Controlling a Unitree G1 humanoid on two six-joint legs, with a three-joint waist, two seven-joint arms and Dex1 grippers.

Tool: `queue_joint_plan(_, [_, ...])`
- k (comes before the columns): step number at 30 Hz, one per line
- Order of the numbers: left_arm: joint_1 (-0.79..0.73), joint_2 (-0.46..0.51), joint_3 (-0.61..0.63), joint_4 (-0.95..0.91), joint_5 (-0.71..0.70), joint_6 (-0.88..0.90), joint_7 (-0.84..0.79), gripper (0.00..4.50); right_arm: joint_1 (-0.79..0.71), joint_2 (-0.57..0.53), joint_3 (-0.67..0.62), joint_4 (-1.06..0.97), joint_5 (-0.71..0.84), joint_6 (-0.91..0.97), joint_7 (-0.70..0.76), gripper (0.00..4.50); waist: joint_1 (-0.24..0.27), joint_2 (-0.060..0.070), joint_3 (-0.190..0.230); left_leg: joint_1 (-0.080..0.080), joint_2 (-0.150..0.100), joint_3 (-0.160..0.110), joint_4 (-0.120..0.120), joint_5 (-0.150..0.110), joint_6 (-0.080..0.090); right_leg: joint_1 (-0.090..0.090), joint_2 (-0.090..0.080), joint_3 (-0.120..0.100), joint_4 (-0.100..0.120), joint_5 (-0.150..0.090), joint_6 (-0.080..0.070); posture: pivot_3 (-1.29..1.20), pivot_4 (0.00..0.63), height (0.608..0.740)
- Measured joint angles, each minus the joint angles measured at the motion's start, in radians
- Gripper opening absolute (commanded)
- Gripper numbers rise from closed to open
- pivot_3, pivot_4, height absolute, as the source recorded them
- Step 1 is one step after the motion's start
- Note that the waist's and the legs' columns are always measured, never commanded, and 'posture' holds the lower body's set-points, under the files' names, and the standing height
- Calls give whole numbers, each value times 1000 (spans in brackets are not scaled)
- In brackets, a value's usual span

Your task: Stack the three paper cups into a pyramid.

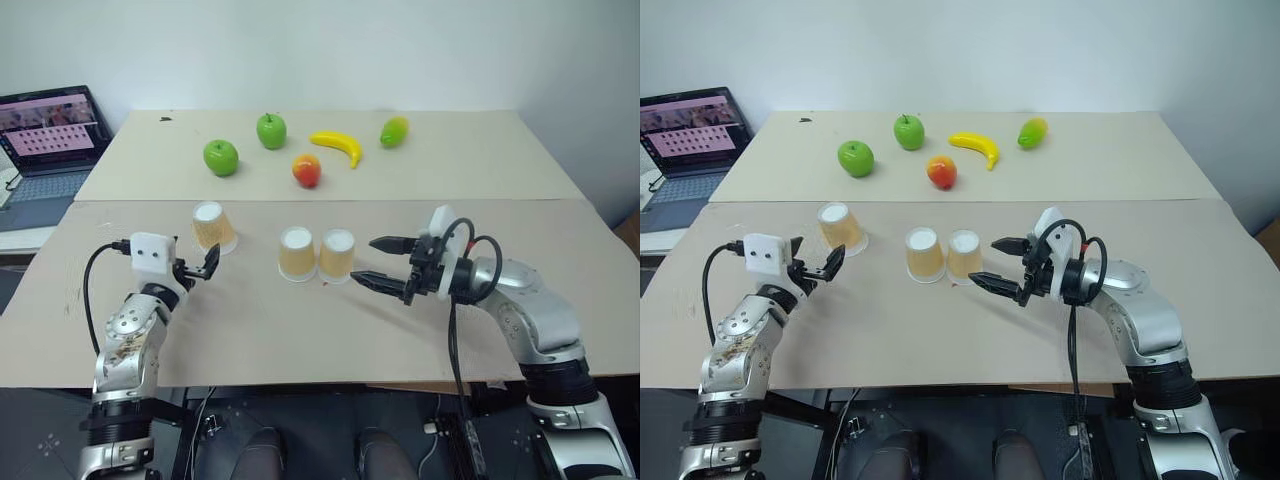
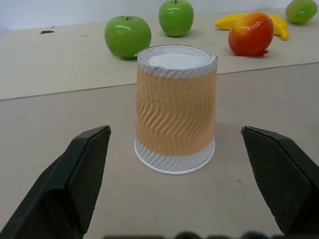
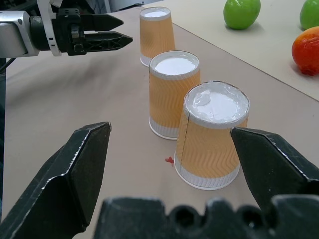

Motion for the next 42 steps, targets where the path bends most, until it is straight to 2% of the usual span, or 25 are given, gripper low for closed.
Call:
queue_joint_plan(5, [-73,8,-6,133,4,-36,-35,4480,0,-1,0,0,0,0,0,4500,3,0,0,-1,0,0,0,0,0,0,0,0,0,0,0,0,150,732])
queue_joint_plan(11, [-250,31,-34,354,28,-120,-104,4480,0,-4,-2,1,0,0,0,4500,6,0,0,-1,0,0,0,0,0,0,0,0,-1,0,0,0,150,732])
queue_joint_plan(18, [-346,30,-67,537,60,-196,-150,4480,0,-14,-8,2,0,0,-3,4500,4,0,0,-2,0,0,1,0,0,-1,0,0,0,0,0,0,150,732])
queue_joint_plan(24, [-395,30,-68,584,70,-238,-160,4480,2,-14,-8,2,0,0,-11,4500,4,0,0,-2,0,0,1,0,0,-1,0,0,0,0,0,0,150,732])
queue_joint_plan(35, [-398,30,-68,581,70,-241,-174,4480,3,-14,-8,3,-2,0,-18,4500,4,0,0,-2,0,0,1,0,0,-1,0,0,0,0,0,0,150,732])
queue_joint_plan(38, [-398,30,-68,572,69,-241,-179,3827,2,-14,-7,5,-3,-1,-18,4500,4,0,0,-2,0,0,1,0,0,-1,0,0,0,0,0,0,150,732])
queue_joint_plan(41, [-397,30,-67,567,69,-241,-180,2694,2,-14,-5,14,-10,-3,-18,4500,4,0,0,-2,0,0,1,0,0,-1,0,0,0,0,0,0,150,732])
queue_joint_plan(42, [-395,30,-67,565,68,-241,-180,2468,2,-14,-5,16,-10,-3,-18,4500,4,0,0,-2,0,0,1,0,0,-1,0,0,0,0,0,0,150,732])
